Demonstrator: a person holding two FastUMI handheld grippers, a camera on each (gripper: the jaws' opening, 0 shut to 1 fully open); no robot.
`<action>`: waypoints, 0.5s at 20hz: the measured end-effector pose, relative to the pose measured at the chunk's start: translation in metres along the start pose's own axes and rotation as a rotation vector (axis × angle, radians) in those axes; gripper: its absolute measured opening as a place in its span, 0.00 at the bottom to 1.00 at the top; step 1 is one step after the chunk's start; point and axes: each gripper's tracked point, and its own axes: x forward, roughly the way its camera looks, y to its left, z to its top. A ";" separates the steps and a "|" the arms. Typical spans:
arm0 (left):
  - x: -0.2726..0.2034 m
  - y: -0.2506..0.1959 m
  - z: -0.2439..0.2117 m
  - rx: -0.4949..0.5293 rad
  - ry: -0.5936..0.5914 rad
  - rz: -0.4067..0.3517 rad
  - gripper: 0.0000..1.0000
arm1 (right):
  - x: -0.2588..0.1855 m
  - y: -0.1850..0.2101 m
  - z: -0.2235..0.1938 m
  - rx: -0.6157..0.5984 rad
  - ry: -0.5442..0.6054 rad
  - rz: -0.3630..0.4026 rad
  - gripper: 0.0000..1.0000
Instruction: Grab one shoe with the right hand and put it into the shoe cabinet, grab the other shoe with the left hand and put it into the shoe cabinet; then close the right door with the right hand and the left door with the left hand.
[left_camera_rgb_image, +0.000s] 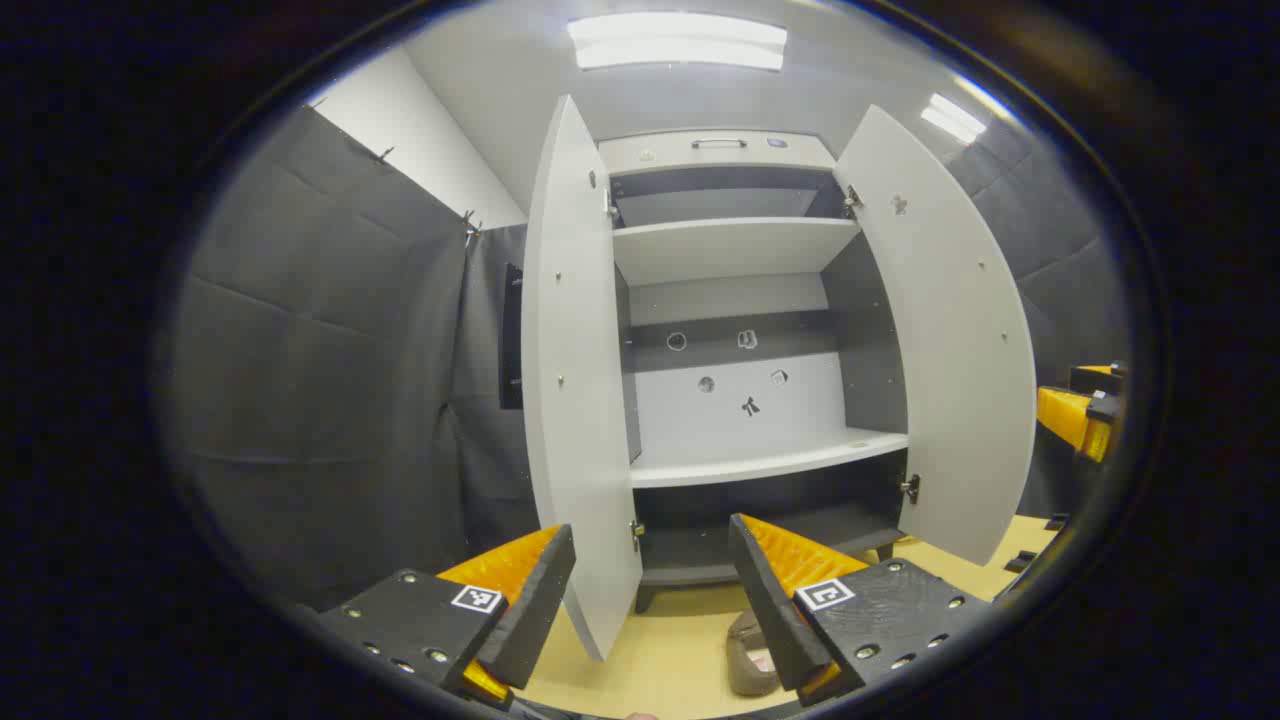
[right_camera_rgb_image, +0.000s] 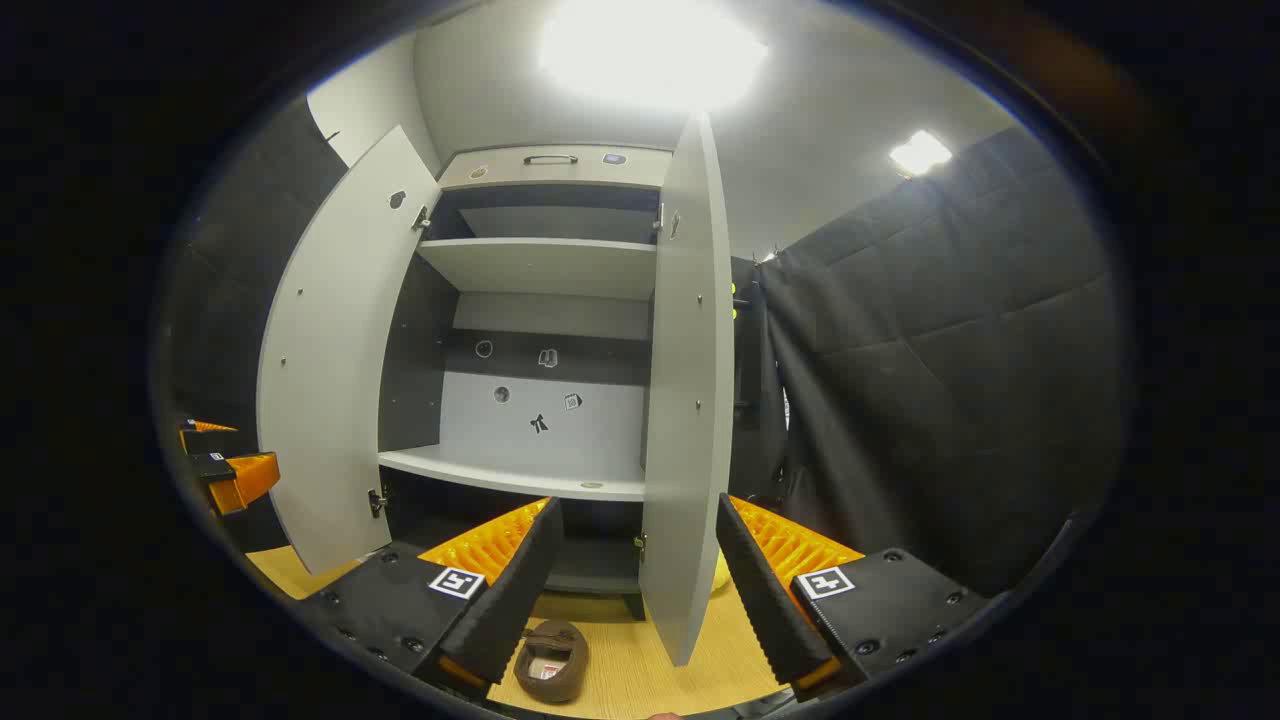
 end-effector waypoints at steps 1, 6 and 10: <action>-0.002 0.000 0.001 -0.001 -0.002 -0.001 0.97 | -0.001 0.000 -0.001 0.004 0.003 -0.001 0.96; -0.004 0.001 0.007 0.010 -0.015 0.000 0.90 | -0.003 0.002 0.002 0.005 0.001 -0.003 0.98; -0.005 0.003 0.005 0.002 -0.012 0.004 0.90 | -0.001 0.007 0.002 0.009 0.004 0.006 0.97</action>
